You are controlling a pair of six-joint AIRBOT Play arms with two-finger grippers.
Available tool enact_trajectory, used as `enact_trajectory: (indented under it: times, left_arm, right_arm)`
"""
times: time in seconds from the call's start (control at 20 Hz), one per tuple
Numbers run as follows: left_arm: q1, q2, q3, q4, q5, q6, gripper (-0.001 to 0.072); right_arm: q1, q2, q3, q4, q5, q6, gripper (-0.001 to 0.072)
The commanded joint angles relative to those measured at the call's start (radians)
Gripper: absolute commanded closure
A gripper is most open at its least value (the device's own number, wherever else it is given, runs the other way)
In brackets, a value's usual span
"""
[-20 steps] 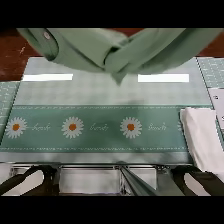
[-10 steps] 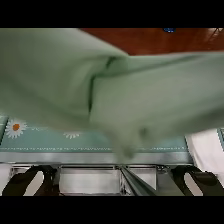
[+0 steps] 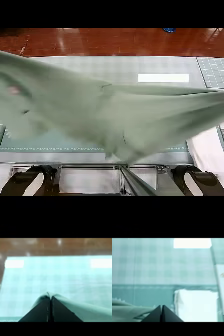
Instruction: Fold the shirts.
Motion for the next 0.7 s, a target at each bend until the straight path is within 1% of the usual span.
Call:
enact_trajectory:
  times: [0.0,0.05,0.15,0.25,0.35,0.55,0.6,0.65]
  left_arm:
    - [-0.007,-0.183,-0.101,-0.017,0.166,-0.037,0.0688]
    - [-0.007,-0.251,-0.101,-0.034,0.200,-0.064,0.0688]
    - [-0.007,-0.386,-0.100,-0.072,0.256,-0.107,0.0688]
    - [-0.007,-0.513,-0.083,-0.150,0.268,-0.109,0.0688]
    - [-0.007,-0.625,-0.059,-0.233,0.270,-0.109,0.0688]
    - [-0.007,-0.758,-0.040,-0.349,0.296,-0.110,0.0678]
    - [-0.007,-0.776,-0.040,-0.372,0.304,-0.110,0.0602]
    - [-0.007,-0.788,-0.040,-0.389,0.308,-0.110,0.0429]
  right_arm:
    - [0.001,-0.040,-0.335,0.126,-0.187,0.004,0.0691]
    - [0.001,-0.074,-0.397,0.139,-0.259,0.004,0.0691]
    - [-0.002,-0.177,-0.446,0.124,-0.384,0.018,0.0691]
    - [-0.036,-0.305,-0.444,0.159,-0.489,0.025,0.0691]
    - [-0.090,-0.423,-0.444,0.229,-0.573,0.023,0.0691]
    - [-0.172,-0.591,-0.444,0.354,-0.685,-0.028,0.0691]
    - [-0.182,-0.619,-0.444,0.369,-0.696,-0.032,0.0691]
    - [-0.189,-0.639,-0.444,0.373,-0.703,-0.032,0.0691]
